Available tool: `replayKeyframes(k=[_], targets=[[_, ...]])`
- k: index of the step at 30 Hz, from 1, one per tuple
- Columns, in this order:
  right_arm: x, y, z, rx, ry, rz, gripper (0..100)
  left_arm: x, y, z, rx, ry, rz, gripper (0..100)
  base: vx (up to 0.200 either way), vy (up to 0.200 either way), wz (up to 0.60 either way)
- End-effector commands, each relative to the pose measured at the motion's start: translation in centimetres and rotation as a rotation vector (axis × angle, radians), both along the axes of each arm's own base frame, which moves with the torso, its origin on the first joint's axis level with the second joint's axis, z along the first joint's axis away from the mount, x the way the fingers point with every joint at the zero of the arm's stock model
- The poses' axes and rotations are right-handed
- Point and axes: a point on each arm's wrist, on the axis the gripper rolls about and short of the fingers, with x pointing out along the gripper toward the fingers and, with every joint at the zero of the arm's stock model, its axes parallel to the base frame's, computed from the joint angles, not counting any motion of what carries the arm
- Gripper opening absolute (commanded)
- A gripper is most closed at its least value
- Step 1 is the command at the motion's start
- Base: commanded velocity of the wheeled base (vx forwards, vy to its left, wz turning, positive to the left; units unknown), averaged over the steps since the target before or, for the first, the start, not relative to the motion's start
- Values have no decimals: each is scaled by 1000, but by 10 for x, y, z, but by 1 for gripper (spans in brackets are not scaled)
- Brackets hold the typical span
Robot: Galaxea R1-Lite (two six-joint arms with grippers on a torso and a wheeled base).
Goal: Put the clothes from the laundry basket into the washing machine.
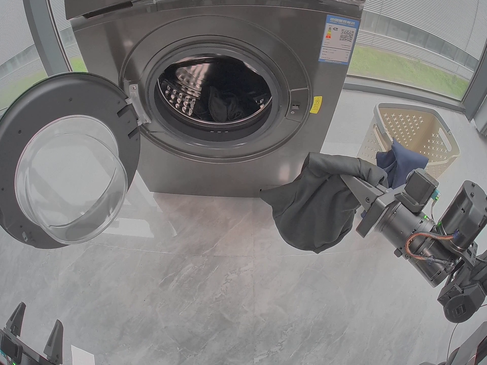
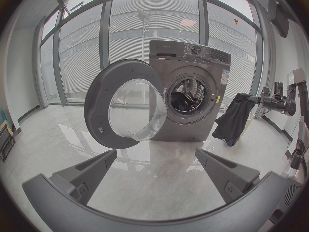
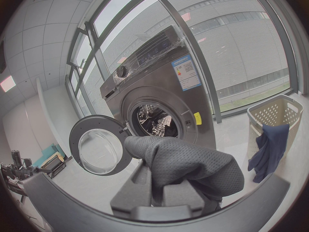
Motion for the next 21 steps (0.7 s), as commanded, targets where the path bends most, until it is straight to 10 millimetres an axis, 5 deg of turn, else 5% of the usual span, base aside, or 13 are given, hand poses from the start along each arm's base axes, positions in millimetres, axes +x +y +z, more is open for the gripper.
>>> replayKeyframes(k=[1, 4, 13, 21], targets=[[0, 0, 0, 0, 1, 0, 0, 0, 0, -5, 0, -1, 0, 100, 0, 0, 0], [0, 0, 0, 0, 1, -1, 0, 0, 0, -5, 0, -1, 0, 100, 0, 0, 0], [0, 0, 0, 0, 1, 0, 0, 0, 0, -5, -1, -1, 0, 100, 200, 0, 0], [0, 1, -2, -4, 6, 3, 0, 0, 0, -4, -1, 0, 0, 100, 0, 0, 0]])
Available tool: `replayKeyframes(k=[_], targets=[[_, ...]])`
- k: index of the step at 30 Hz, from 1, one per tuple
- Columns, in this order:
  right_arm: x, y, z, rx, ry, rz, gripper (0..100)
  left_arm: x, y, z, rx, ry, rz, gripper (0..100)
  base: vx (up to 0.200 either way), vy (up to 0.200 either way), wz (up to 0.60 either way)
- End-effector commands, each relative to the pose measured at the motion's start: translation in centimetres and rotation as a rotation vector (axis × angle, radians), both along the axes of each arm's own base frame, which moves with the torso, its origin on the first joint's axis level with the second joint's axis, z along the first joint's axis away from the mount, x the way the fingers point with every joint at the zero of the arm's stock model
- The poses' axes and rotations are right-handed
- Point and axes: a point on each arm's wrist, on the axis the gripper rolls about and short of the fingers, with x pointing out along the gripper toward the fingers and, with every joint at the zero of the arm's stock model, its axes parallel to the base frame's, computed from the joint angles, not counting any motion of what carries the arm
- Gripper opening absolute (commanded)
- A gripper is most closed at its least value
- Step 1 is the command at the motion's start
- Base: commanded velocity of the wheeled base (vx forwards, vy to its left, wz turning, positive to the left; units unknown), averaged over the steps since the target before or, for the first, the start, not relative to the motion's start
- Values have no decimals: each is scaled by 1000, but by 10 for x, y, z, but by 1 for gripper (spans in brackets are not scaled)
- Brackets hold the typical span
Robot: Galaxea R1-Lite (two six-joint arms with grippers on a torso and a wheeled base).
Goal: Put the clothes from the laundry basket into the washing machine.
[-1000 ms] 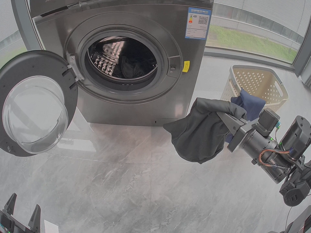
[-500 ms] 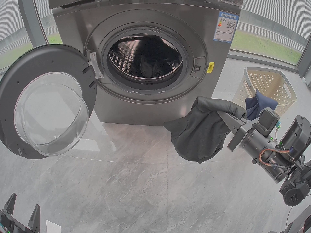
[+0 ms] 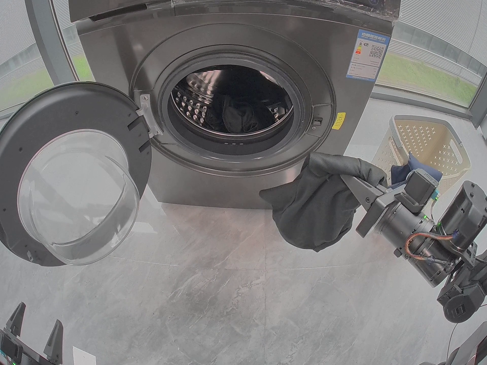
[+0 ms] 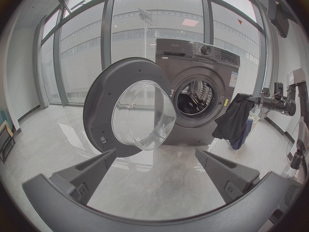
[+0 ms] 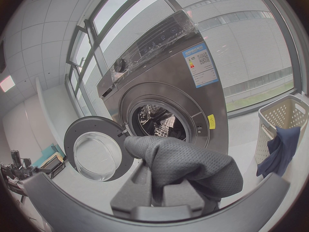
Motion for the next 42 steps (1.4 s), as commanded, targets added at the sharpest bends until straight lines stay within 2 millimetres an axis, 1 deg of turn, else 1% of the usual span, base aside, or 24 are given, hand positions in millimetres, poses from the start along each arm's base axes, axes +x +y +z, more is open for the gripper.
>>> replayKeyframes(k=[1, 13, 37, 40, 42], targets=[[0, 1, -1, -3, 3, 3, 0, 0, 0, -5, -1, 3, 0, 100, 0, 0, 0], [0, 1, -1, -4, 4, 1, 0, 0, 0, -5, -1, 1, 0, 100, 0, 200, 0], [0, 1, -2, -5, 8, 4, 0, 0, 0, -5, 1, 1, 0, 100, 0, 0, 0], [1, 2, -3, -6, 9, 4, 0, 0, 0, -5, -1, 1, 0, 100, 0, -200, 0], [0, 2, -3, -6, 9, 6, 0, 0, 0, -5, -1, 1, 0, 100, 0, 0, 0]])
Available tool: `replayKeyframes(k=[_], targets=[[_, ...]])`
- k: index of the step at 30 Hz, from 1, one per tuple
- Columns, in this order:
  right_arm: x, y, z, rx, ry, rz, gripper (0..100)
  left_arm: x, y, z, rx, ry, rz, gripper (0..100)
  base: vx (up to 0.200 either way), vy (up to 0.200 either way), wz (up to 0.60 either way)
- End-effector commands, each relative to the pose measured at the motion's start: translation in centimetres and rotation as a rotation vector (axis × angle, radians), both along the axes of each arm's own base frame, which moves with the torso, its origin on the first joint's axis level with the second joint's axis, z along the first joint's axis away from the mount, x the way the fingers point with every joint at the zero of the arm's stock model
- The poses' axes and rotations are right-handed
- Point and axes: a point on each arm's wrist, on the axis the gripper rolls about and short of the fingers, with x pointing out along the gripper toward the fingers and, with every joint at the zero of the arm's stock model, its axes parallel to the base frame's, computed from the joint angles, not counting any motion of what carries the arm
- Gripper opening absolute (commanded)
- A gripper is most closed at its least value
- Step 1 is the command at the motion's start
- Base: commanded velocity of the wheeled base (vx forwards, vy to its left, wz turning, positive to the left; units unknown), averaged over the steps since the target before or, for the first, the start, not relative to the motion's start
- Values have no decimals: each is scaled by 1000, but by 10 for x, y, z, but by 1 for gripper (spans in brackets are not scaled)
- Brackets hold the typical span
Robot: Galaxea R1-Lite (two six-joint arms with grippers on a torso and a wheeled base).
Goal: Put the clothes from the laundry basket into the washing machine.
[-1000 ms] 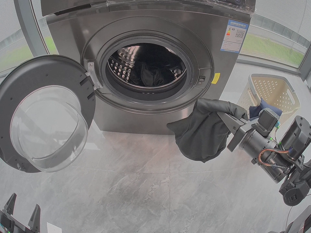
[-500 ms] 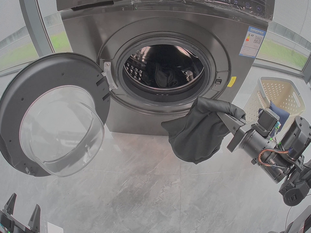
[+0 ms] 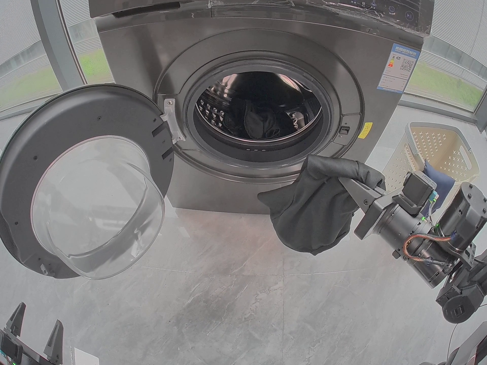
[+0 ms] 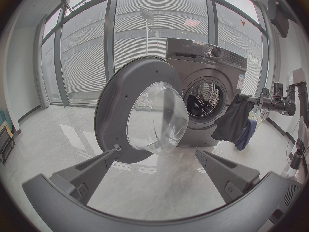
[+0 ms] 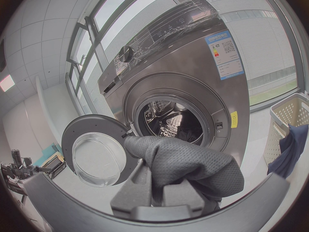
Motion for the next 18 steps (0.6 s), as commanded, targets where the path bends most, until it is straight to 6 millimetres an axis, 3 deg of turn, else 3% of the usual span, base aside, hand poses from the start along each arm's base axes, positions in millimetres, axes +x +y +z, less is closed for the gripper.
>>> replayKeyframes(k=[1, 13, 18], targets=[[0, 1, 0, -1, 1, 4, 0, 0, 0, -5, -1, -1, 0, 100, 0, 0, 0], [0, 2, -2, -3, 5, 5, 0, 0, 0, -5, 1, 0, 0, 100, 0, 0, 0], [0, 2, -2, -4, 6, 5, 0, 0, 0, -5, 2, -1, 2, 100, 0, -200, 0]])
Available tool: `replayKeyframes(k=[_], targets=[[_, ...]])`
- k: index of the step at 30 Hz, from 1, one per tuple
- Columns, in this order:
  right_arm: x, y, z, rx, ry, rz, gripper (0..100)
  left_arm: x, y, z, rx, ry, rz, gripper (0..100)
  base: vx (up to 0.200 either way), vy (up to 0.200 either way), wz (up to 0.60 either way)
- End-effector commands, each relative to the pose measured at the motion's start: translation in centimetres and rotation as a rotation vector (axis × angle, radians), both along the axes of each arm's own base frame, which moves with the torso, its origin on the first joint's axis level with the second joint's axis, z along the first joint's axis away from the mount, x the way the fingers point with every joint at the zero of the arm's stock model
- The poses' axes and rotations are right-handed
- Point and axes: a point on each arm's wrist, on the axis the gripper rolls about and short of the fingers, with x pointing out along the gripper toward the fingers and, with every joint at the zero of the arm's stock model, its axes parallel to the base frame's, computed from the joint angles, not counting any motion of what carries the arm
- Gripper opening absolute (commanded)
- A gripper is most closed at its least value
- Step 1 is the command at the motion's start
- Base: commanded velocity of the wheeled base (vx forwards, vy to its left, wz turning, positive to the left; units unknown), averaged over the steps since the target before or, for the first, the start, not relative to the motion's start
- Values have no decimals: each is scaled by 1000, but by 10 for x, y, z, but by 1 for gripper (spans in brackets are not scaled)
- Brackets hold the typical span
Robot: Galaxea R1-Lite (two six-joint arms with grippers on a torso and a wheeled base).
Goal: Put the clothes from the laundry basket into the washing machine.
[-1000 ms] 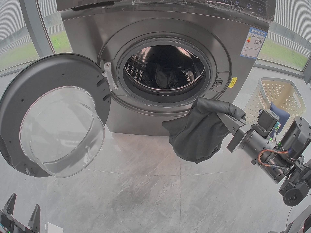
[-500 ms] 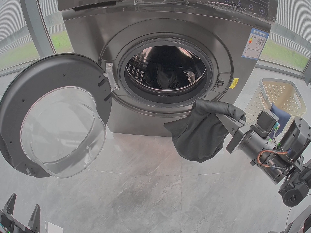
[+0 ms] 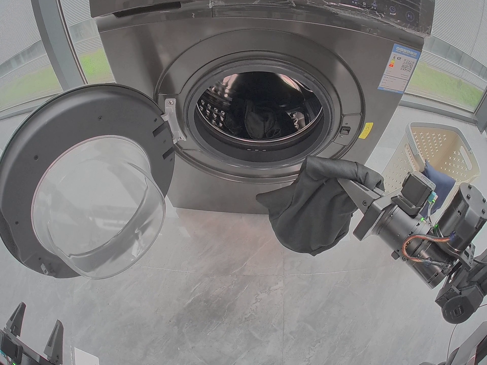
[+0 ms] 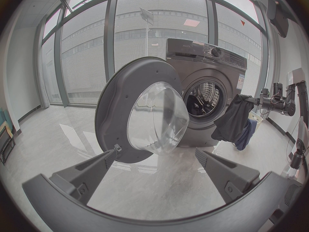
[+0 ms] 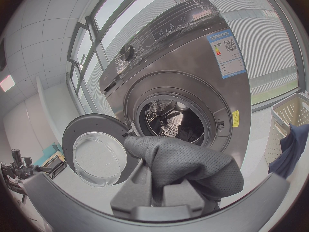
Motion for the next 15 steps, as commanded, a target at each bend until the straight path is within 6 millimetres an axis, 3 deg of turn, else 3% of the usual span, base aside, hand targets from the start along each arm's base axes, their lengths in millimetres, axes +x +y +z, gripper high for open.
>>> replayKeyframes(k=[1, 15], targets=[[0, 0, 0, -1, 1, 0, 0, 0, 0, -5, -1, 0, 1, 100, 0, -200, 0], [0, 1, -1, -2, 2, 2, 0, 0, 0, -5, -3, 0, 1, 100, 0, 0, 0]])
